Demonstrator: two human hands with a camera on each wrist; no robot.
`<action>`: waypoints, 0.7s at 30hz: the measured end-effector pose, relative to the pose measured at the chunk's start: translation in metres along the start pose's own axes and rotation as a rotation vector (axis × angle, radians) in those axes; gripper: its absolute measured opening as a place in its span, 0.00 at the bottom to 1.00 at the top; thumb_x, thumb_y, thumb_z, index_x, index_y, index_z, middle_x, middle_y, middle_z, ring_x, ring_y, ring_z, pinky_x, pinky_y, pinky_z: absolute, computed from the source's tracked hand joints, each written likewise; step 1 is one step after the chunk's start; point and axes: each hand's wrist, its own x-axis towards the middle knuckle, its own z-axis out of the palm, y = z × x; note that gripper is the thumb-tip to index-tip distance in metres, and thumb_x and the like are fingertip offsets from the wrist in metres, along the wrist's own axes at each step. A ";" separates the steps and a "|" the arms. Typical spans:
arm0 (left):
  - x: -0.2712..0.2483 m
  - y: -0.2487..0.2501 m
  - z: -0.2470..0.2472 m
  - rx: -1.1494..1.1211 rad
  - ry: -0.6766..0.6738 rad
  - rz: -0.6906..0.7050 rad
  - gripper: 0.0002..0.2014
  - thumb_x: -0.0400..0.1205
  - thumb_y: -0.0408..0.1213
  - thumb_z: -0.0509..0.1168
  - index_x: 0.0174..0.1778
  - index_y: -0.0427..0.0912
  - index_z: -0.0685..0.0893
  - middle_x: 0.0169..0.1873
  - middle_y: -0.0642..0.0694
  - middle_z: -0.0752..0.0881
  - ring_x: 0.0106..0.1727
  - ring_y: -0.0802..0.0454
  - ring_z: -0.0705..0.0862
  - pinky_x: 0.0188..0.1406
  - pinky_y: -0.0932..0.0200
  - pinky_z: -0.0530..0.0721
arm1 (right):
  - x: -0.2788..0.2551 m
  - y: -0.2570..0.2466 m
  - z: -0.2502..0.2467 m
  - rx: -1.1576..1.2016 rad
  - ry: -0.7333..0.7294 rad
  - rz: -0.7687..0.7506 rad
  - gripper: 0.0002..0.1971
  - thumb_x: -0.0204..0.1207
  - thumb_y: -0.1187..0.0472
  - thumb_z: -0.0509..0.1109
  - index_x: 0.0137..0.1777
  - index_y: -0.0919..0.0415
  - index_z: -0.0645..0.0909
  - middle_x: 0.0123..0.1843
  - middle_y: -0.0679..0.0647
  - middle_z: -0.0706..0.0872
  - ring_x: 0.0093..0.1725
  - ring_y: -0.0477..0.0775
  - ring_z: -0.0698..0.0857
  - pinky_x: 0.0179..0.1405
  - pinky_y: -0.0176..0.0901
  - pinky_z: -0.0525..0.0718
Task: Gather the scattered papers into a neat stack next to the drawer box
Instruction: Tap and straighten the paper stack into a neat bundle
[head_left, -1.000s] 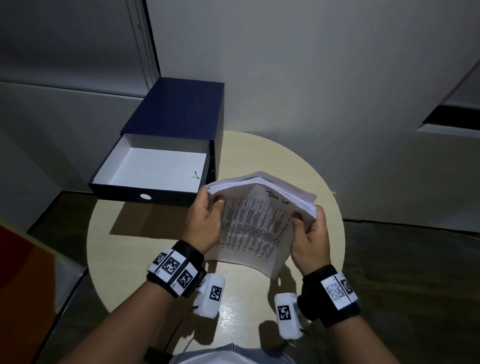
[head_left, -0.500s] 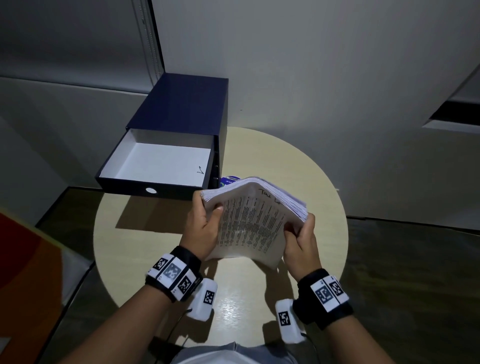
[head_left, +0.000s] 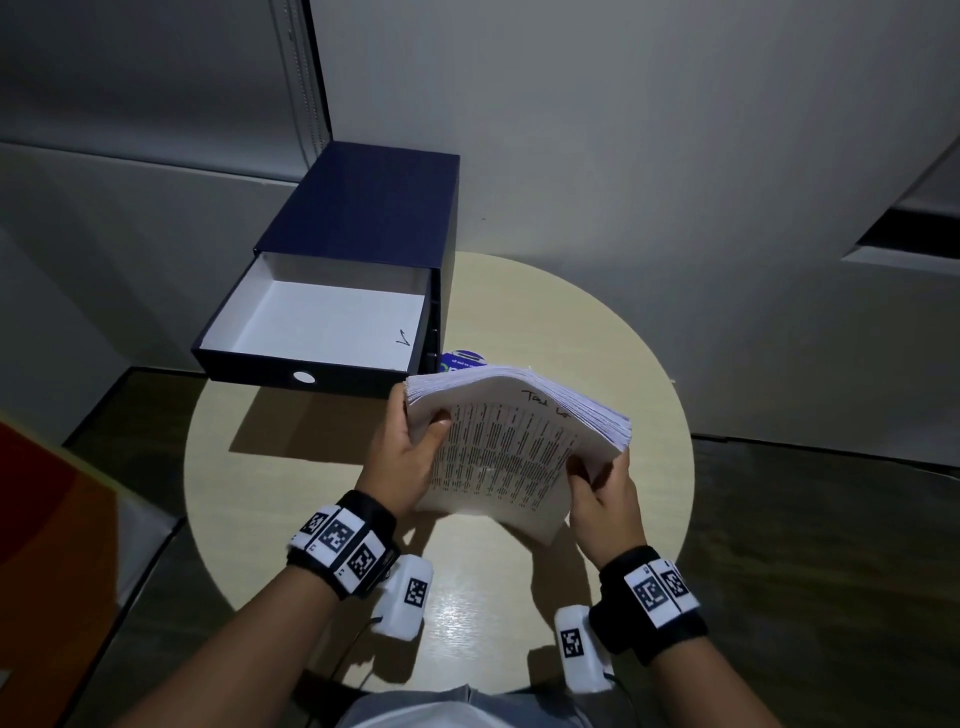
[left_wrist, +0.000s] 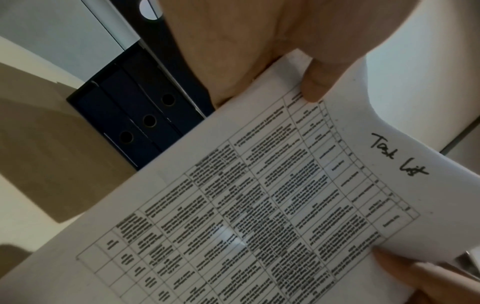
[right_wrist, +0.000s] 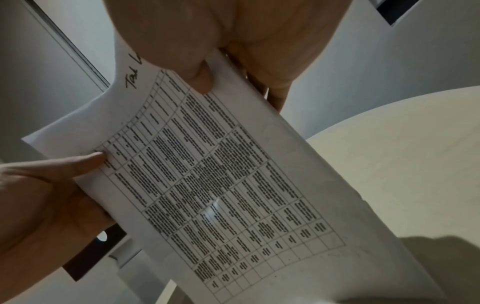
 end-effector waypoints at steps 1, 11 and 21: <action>0.001 0.001 0.000 -0.017 0.000 0.000 0.21 0.83 0.29 0.64 0.58 0.64 0.73 0.55 0.58 0.85 0.56 0.70 0.83 0.57 0.65 0.80 | -0.001 -0.002 -0.001 0.011 -0.004 -0.008 0.24 0.81 0.71 0.64 0.66 0.41 0.67 0.57 0.49 0.85 0.59 0.52 0.85 0.50 0.38 0.83; -0.012 -0.009 -0.005 0.025 -0.046 -0.045 0.24 0.83 0.30 0.63 0.57 0.71 0.70 0.57 0.61 0.84 0.56 0.74 0.82 0.56 0.64 0.81 | -0.018 -0.003 -0.008 -0.032 -0.030 0.032 0.26 0.79 0.69 0.70 0.66 0.47 0.61 0.54 0.41 0.81 0.64 0.57 0.83 0.47 0.27 0.81; -0.005 -0.010 -0.009 -0.019 -0.065 -0.064 0.22 0.83 0.22 0.63 0.69 0.48 0.72 0.53 0.62 0.86 0.54 0.70 0.85 0.64 0.58 0.82 | -0.036 -0.146 0.029 -0.709 -0.064 -0.791 0.41 0.75 0.51 0.67 0.84 0.68 0.58 0.87 0.61 0.57 0.88 0.62 0.51 0.85 0.66 0.52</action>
